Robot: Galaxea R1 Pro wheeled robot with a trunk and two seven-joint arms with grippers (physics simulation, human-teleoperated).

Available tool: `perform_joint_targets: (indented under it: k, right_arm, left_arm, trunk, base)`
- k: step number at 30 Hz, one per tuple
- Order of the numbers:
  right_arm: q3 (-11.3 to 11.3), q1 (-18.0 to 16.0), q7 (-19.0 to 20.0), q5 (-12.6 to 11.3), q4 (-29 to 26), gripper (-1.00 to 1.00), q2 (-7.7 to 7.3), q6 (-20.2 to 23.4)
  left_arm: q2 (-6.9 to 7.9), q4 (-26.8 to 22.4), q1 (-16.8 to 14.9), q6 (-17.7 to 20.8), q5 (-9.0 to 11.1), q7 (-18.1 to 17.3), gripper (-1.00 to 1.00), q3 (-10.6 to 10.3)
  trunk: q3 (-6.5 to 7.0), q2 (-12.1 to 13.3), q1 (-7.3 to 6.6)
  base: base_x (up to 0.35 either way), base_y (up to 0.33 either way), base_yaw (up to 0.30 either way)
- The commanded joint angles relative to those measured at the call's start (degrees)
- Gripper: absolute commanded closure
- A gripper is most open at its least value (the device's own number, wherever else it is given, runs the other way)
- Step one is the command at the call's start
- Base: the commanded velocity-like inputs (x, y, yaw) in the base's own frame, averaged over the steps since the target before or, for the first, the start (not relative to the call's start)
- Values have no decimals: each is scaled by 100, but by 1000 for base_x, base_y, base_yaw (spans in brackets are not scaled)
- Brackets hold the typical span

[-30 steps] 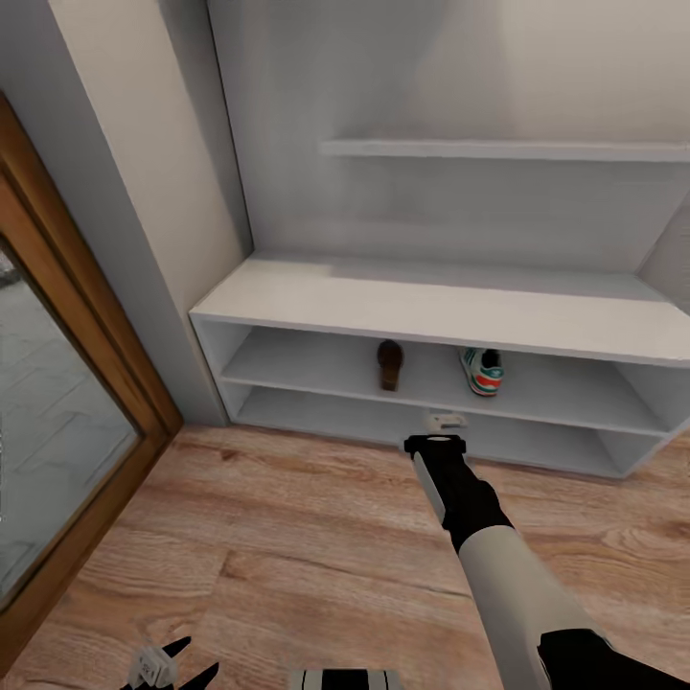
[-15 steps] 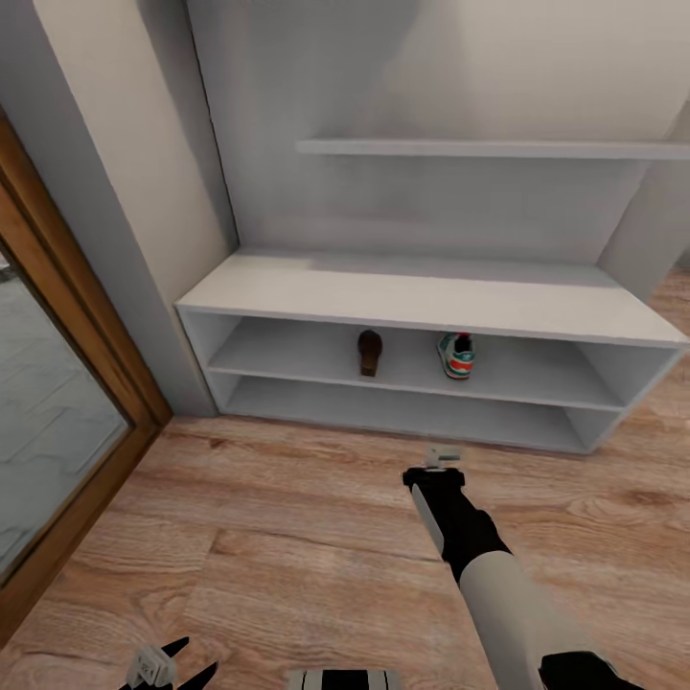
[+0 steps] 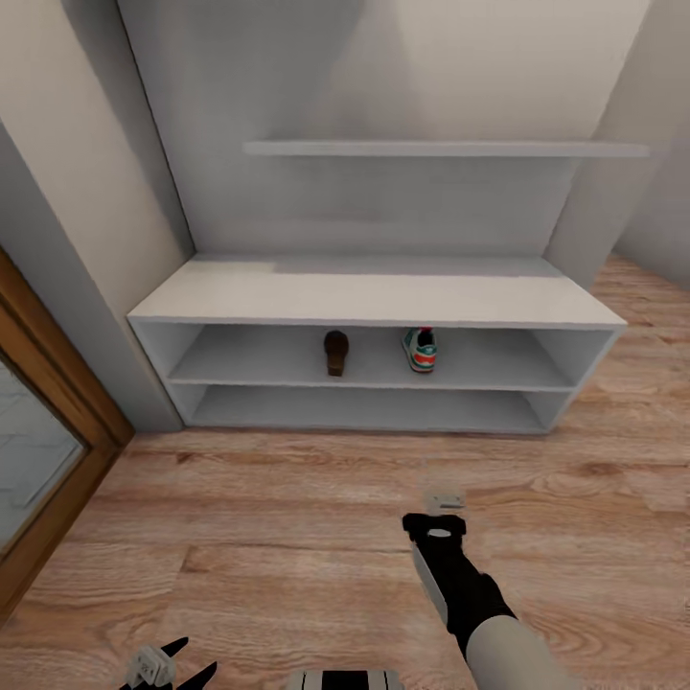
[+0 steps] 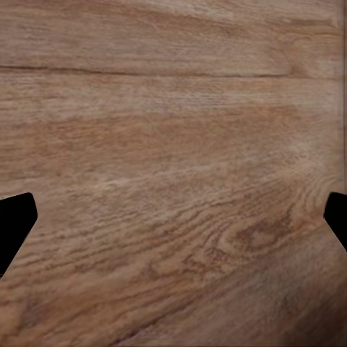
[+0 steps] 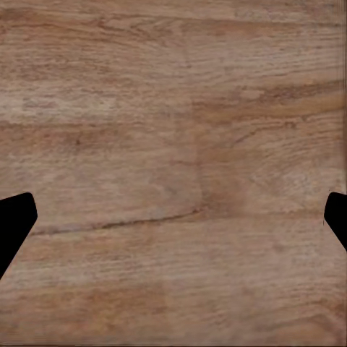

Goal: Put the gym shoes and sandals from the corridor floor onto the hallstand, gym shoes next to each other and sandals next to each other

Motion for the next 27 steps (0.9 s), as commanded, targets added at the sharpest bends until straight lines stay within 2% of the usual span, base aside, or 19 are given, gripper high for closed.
perform_joint_targets:
  k: [1,4,10,11,14,15,18,19,22,23,25,27]
  right_arm:
    - [7,77,-10,45,99,-100,2,-155]
    - [11,154,39,40,302,-100,-20,-455]
    - [9,217,803,35,822,-100,-419,-1029]
    - [3,225,1125,34,972,-100,-567,-1152]
    - [-4,234,1605,28,1206,-100,-826,-1319]
    - [-10,240,1904,22,1376,-100,-1013,-1431]
    - [-15,247,2310,10,1657,-100,-1269,-1644]
    - [-19,254,2662,4,1960,-100,-1474,-1938]
    - [-49,263,3047,0,2368,-100,-1736,-2415]
    - [-87,265,3204,-4,2567,-100,-1878,-2644]
    - [-144,266,3347,-9,2755,-100,-2018,-2849]
    - [-281,268,3553,-42,2996,-100,-2196,-3083]
  left_arm:
    - [1,6,-2,-13,25,-23,-100,1]
    - [1,10,-2,-13,23,-19,-100,1]
    - [-6,12,-2,-12,22,97,-100,1]
    - [-12,12,-2,-14,23,205,-100,-1]
    - [-23,13,-2,-20,26,421,-100,-4]
    - [-27,13,-2,-27,28,574,-100,-9]
    - [-38,14,-2,-33,29,760,-100,-13]
    - [-50,14,-2,-35,30,870,-100,-15]
    - [-55,14,-2,-31,30,942,-100,-12]
    - [-52,14,-2,-27,30,964,-100,-9]
    - [-46,14,-2,-22,31,981,-100,-5]
    - [-37,17,-2,-17,31,1000,-100,-2]
  trunk:
    - [-4,-2,-1]
    - [-4,-2,-1]
    - [-4,-2,-1]
    - [-4,-2,-1]
    - [-4,-2,-1]
    - [-4,-2,-1]
    - [-4,-2,-1]
    - [-4,-2,-1]
    - [-4,-2,-1]
    - [-4,-2,-1]
    - [-4,-2,-1]
    - [-4,-2,-1]
  base:
    - [0,0,-196]
    - [0,0,-189]
    - [0,0,-182]
    - [0,0,-188]
    - [0,0,-200]
    - [0,0,-218]
    - [0,0,-230]
    - [0,0,-249]
    - [0,0,-261]
    - [0,0,-276]
    - [0,0,-281]
    - [0,0,-287]
